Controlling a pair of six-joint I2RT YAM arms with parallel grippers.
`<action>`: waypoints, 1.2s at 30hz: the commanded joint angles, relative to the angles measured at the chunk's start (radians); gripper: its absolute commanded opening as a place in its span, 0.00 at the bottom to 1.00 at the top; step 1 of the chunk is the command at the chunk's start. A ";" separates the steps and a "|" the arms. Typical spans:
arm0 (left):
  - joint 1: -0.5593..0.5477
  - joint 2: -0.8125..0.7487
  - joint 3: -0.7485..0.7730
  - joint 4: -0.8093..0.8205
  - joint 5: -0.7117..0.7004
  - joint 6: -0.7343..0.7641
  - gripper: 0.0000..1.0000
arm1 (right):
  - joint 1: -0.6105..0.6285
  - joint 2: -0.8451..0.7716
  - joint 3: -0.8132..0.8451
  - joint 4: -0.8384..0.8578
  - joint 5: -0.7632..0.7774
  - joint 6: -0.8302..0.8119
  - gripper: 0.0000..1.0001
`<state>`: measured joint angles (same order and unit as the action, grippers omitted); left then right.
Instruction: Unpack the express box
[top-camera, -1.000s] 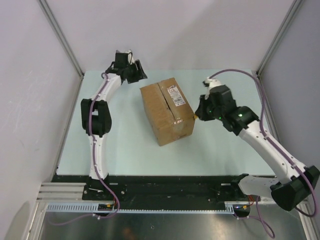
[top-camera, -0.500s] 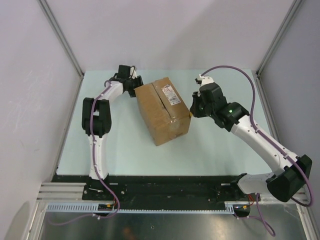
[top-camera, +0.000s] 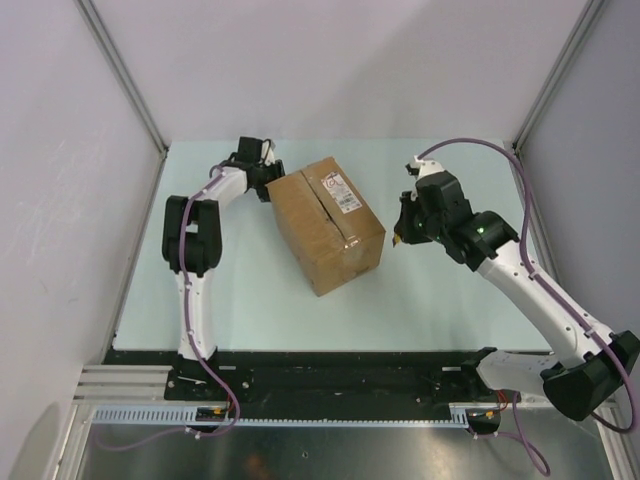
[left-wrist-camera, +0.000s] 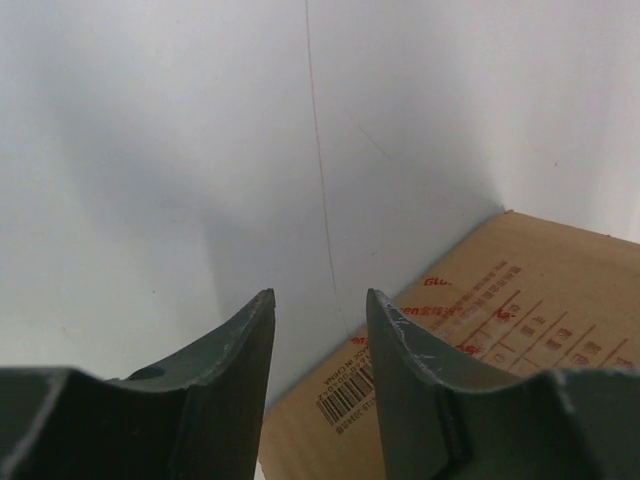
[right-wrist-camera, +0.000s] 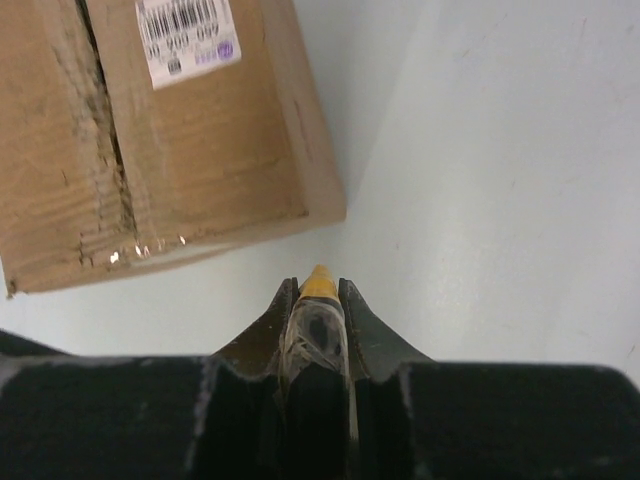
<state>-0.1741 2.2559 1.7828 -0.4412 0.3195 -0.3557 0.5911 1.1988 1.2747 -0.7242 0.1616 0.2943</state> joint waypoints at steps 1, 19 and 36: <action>-0.007 -0.101 -0.074 -0.010 -0.011 0.038 0.45 | 0.024 0.039 0.008 -0.163 -0.065 -0.015 0.00; -0.010 -0.467 -0.536 0.094 -0.062 0.017 0.30 | -0.051 0.421 0.103 0.057 0.144 -0.012 0.00; -0.005 -0.728 -0.636 0.118 -0.287 -0.029 0.48 | -0.171 0.457 0.183 0.241 0.154 -0.064 0.00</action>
<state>-0.1791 1.6337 1.0897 -0.3576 0.1455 -0.3740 0.4686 1.7237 1.4109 -0.5404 0.2802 0.2226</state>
